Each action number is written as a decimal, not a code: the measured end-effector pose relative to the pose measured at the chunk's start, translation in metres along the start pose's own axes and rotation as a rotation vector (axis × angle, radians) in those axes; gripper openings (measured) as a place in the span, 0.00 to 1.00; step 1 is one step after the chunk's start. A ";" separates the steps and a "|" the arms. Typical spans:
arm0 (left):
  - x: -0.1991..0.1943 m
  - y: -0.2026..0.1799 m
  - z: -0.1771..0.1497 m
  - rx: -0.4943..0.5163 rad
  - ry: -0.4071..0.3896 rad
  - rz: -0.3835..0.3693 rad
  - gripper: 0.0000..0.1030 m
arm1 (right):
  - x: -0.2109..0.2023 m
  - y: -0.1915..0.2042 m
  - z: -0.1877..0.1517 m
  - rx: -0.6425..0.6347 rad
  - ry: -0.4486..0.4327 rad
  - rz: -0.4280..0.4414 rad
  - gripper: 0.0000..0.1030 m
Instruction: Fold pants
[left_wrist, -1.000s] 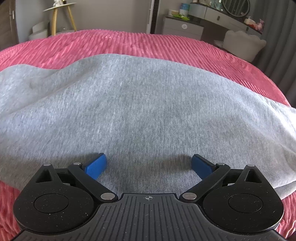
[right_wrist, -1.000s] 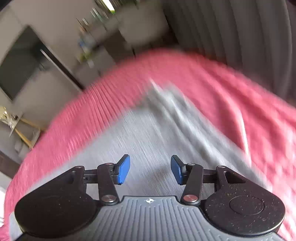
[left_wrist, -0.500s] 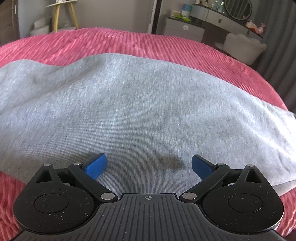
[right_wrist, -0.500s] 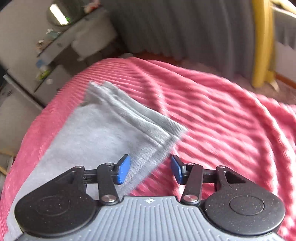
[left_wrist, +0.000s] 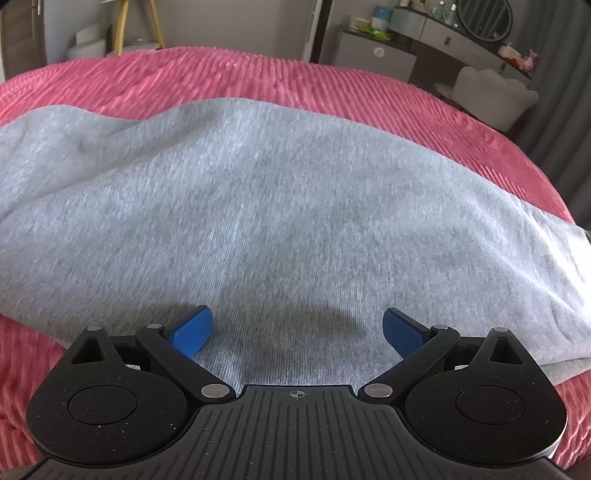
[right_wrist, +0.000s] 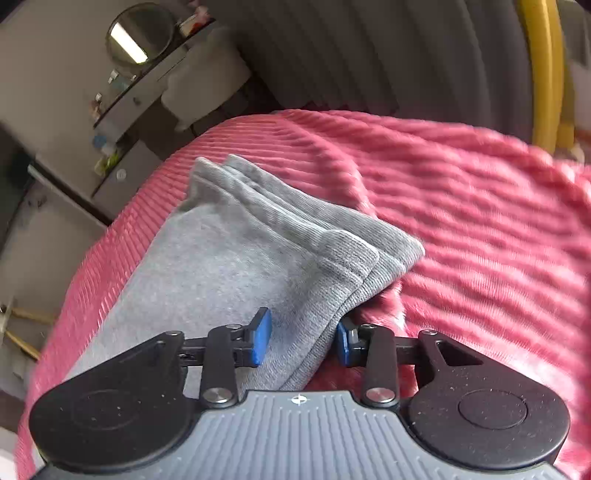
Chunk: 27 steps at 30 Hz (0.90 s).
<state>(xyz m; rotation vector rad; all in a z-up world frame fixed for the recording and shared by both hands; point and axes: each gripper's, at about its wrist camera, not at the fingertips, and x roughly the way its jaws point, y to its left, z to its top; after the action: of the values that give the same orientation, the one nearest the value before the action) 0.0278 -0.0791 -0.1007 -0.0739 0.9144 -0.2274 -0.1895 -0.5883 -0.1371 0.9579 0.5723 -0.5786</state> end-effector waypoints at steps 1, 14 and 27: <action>0.000 -0.001 0.000 0.003 0.000 0.001 0.98 | -0.001 -0.005 -0.002 0.027 -0.019 0.021 0.39; 0.004 -0.003 -0.001 0.022 0.008 0.016 0.98 | 0.006 0.010 -0.006 0.005 -0.069 0.062 0.53; 0.004 -0.003 -0.001 0.026 0.009 0.019 0.98 | 0.010 -0.035 -0.002 0.261 -0.048 0.158 0.16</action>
<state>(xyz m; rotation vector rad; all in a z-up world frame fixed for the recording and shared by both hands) 0.0287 -0.0826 -0.1043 -0.0399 0.9202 -0.2221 -0.2071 -0.6041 -0.1652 1.2206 0.3790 -0.5416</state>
